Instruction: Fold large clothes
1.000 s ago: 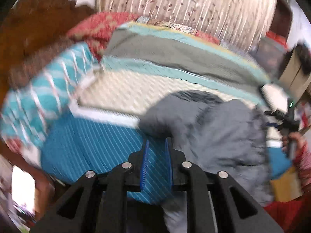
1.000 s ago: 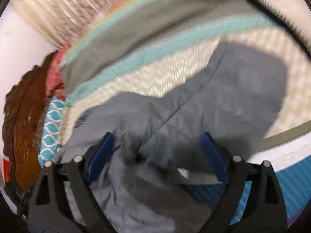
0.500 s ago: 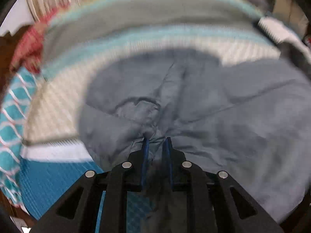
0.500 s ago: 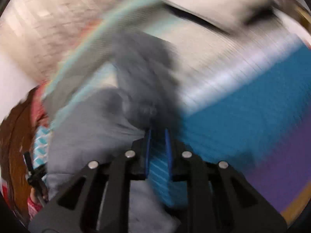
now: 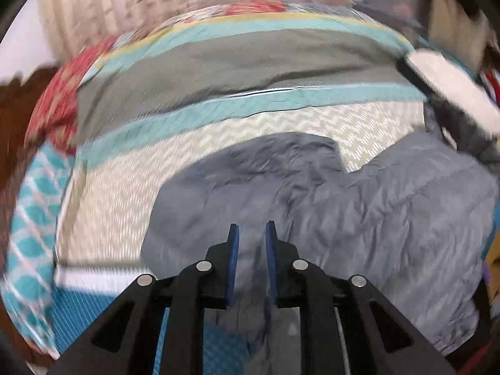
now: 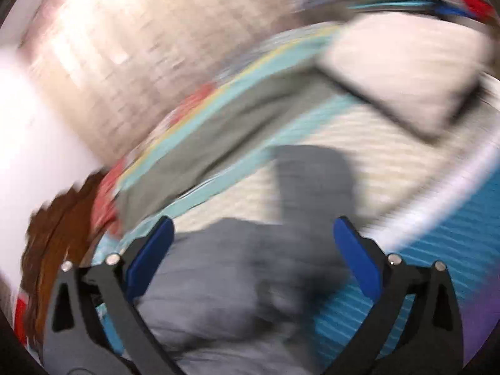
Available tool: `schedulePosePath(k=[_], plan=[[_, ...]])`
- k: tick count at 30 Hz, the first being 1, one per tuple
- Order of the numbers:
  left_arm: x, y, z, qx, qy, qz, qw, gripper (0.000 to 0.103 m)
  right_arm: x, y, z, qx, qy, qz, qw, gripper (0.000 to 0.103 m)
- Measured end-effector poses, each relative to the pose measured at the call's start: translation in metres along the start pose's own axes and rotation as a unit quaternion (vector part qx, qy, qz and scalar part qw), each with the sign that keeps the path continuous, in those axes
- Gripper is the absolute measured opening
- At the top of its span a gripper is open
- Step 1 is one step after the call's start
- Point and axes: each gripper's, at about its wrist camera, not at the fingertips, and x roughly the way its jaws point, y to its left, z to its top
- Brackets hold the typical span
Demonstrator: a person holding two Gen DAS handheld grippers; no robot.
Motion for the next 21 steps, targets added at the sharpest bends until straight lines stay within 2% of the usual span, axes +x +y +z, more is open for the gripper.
schedulePosePath(k=[2, 3, 5, 6, 8, 9, 11, 13, 15, 17, 18, 19, 20, 21], plan=[[0.022, -0.012, 0.011, 0.034, 0.021, -0.014, 0.9991, 0.043, 0.049, 0.032, 0.007, -0.037, 0.053, 0.041, 0.997, 0.098], [0.042, -0.019, 0.016, 0.048, 0.045, -0.019, 0.9977, 0.043, 0.073, 0.046, 0.007, -0.055, 0.075, 0.038, 0.995, 0.098], [0.073, -0.029, 0.017, 0.064, 0.077, -0.005, 0.9949, 0.043, 0.127, 0.056, -0.001, -0.086, 0.131, 0.001, 0.988, 0.098], [0.084, -0.03, 0.014, 0.07, 0.089, 0.007, 0.9935, 0.043, 0.142, 0.052, -0.006, -0.09, 0.152, -0.015, 0.984, 0.098], [0.112, -0.024, 0.012, 0.067, 0.121, 0.048, 0.9893, 0.043, 0.18, 0.031, -0.027, -0.097, 0.214, -0.072, 0.969, 0.097], [0.12, -0.013, 0.011, 0.05, 0.129, 0.066, 0.9882, 0.04, 0.188, 0.025, -0.037, -0.096, 0.231, -0.083, 0.965, 0.091], [0.114, 0.008, 0.009, 0.02, 0.112, 0.075, 0.9906, 0.033, 0.199, 0.012, -0.051, -0.086, 0.255, -0.081, 0.96, 0.073], [0.097, 0.034, 0.017, -0.026, 0.087, 0.08, 0.9927, 0.03, 0.188, 0.007, -0.056, -0.083, 0.239, -0.074, 0.965, 0.034], [0.065, 0.064, 0.029, -0.075, 0.037, 0.078, 0.9934, 0.03, 0.17, 0.011, -0.044, -0.078, 0.206, -0.048, 0.974, 0.016], [0.014, 0.101, 0.037, -0.137, -0.036, 0.069, 0.9875, 0.029, 0.142, 0.033, -0.02, -0.099, 0.132, -0.028, 0.986, 0.013], [-0.013, 0.118, 0.036, -0.168, -0.072, 0.063, 0.9811, 0.029, 0.132, 0.04, -0.013, -0.109, 0.111, -0.025, 0.988, 0.013], [-0.053, 0.141, 0.025, -0.208, -0.121, 0.057, 0.9689, 0.029, 0.116, 0.048, -0.005, -0.118, 0.084, -0.02, 0.989, 0.01], [-0.072, 0.152, 0.017, -0.228, -0.142, 0.056, 0.9618, 0.029, 0.1, 0.053, -0.001, -0.125, 0.064, -0.012, 0.99, 0.01], [-0.097, 0.169, -0.003, -0.258, -0.164, 0.062, 0.9501, 0.029, 0.09, 0.059, -0.002, -0.134, 0.053, -0.008, 0.99, 0.01]])
